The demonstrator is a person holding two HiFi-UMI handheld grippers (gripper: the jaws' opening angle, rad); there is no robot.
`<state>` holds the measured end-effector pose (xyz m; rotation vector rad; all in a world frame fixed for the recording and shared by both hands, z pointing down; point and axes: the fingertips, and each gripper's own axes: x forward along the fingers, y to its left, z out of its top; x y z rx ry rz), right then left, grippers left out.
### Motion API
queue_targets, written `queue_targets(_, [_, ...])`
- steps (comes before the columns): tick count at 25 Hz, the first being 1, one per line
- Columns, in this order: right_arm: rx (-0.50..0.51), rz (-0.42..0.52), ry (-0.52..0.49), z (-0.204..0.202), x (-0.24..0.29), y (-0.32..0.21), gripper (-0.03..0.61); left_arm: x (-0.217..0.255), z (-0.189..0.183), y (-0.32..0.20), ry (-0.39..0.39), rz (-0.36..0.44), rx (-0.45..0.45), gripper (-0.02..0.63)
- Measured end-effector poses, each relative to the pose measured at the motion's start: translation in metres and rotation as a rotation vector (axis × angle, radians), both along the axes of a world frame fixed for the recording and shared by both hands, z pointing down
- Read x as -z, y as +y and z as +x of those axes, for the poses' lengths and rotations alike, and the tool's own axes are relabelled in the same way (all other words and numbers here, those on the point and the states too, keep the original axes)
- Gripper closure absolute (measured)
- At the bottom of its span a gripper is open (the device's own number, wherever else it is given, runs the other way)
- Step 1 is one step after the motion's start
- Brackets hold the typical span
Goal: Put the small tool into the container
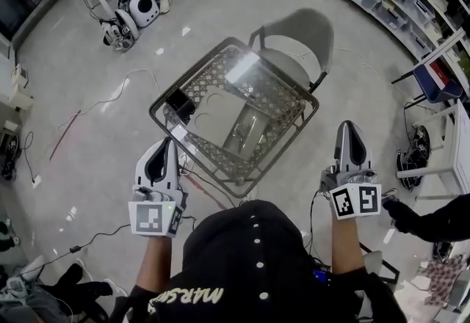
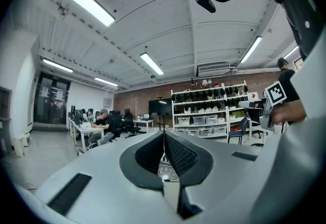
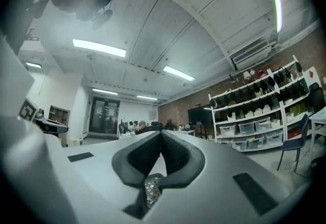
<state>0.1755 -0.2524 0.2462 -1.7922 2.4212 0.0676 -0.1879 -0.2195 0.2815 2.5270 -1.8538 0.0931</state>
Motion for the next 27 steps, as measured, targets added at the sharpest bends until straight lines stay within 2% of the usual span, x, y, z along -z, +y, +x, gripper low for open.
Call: queue_targets(27, [0.054, -0.037, 0.047, -0.027, -0.013, -0.005, 0.565, -0.003, 0.001, -0.001, -0.006, -0.005, 0.005, 0.588])
